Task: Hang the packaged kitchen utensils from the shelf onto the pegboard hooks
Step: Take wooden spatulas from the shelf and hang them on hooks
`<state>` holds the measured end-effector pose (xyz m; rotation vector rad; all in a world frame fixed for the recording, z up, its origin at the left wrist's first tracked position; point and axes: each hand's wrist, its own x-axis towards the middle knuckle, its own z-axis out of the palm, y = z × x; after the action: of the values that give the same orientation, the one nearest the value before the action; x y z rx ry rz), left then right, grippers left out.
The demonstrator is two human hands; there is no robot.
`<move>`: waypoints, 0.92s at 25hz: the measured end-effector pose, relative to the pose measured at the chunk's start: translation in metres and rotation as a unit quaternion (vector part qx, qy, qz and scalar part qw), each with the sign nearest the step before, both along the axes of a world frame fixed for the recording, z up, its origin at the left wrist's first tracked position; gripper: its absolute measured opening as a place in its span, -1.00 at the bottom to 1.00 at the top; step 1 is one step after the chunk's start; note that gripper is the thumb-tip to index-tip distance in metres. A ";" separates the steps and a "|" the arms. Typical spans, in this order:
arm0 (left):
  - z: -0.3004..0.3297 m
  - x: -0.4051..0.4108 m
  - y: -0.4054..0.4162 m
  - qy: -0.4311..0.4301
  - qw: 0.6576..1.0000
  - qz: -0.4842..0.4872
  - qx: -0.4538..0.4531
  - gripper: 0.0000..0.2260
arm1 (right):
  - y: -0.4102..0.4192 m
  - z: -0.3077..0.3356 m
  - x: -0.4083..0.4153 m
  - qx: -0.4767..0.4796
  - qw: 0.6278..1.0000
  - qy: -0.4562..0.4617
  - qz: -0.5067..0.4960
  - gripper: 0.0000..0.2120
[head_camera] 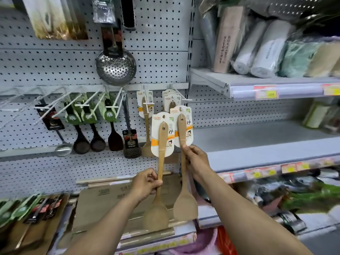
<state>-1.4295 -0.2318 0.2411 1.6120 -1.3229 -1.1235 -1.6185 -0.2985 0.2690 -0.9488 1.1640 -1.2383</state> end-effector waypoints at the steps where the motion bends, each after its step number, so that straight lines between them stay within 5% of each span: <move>1: -0.001 0.000 -0.005 0.001 1.000 0.003 0.000 -0.79 | -0.007 -0.003 0.000 -0.002 1.000 0.000 0.003 -0.81; 10: -0.011 -0.005 -0.050 -0.010 1.000 0.027 -0.008 -0.79 | -0.096 -0.007 0.009 0.006 1.000 -0.009 -0.004 -0.82; 23: -0.023 0.006 -0.063 0.004 1.000 0.021 -0.008 -0.80 | -0.137 0.000 0.013 0.029 0.991 0.124 -0.035 -0.78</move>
<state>-1.4231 -0.2951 0.2177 1.6145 -1.2840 -1.0920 -1.6059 -0.4360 0.2688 -1.0468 1.4307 -1.1593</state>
